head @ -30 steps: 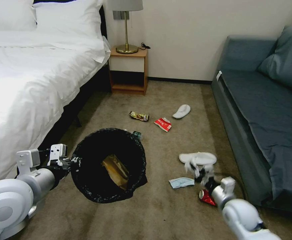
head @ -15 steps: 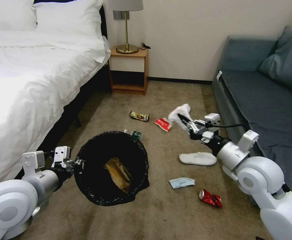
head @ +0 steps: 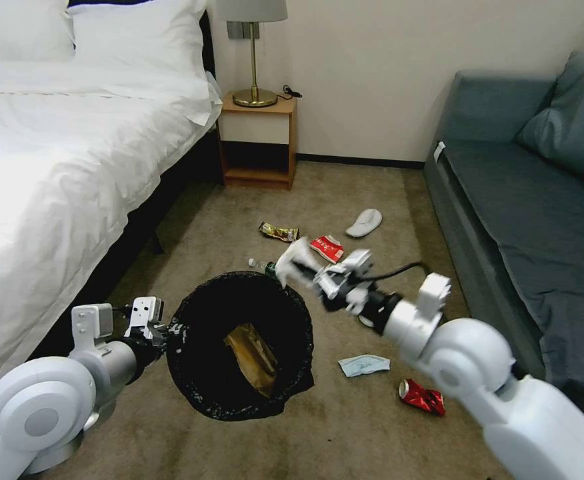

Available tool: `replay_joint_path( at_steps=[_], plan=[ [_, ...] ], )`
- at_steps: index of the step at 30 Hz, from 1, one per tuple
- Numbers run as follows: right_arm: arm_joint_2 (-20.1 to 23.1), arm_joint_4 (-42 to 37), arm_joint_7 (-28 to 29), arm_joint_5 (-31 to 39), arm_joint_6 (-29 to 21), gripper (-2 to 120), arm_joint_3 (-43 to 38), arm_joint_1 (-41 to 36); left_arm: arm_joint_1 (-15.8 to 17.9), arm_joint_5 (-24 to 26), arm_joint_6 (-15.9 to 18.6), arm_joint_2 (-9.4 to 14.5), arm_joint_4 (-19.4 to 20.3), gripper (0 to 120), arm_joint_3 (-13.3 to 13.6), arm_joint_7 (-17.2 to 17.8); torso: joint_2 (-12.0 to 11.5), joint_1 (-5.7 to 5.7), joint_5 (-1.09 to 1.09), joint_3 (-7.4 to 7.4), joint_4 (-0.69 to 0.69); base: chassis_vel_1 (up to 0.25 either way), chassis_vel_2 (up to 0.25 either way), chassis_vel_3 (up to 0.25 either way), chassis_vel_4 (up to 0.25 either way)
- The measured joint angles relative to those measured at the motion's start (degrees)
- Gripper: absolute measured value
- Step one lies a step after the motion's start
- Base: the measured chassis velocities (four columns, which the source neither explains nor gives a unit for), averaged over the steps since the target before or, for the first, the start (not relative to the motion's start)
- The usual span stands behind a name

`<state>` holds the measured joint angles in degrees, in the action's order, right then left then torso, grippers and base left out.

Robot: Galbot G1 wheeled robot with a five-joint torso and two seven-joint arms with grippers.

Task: Pick up the trash bin, then pick up the garbage on the floor and place it into the trash bin.

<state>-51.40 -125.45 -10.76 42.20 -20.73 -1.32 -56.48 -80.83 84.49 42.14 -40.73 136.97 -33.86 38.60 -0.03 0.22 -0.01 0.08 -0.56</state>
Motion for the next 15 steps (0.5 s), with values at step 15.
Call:
replay_joint_path(
  at_steps=[15],
  plan=[
    [-1.4,-0.1,2.7,-3.4,-3.2,37,9.0,1.0,0.3,0.1,0.0,0.8,0.0,2,0.6,0.4,0.0,0.0,0.0,0.0,0.0,0.0,0.0,0.0,0.0]
  ],
)
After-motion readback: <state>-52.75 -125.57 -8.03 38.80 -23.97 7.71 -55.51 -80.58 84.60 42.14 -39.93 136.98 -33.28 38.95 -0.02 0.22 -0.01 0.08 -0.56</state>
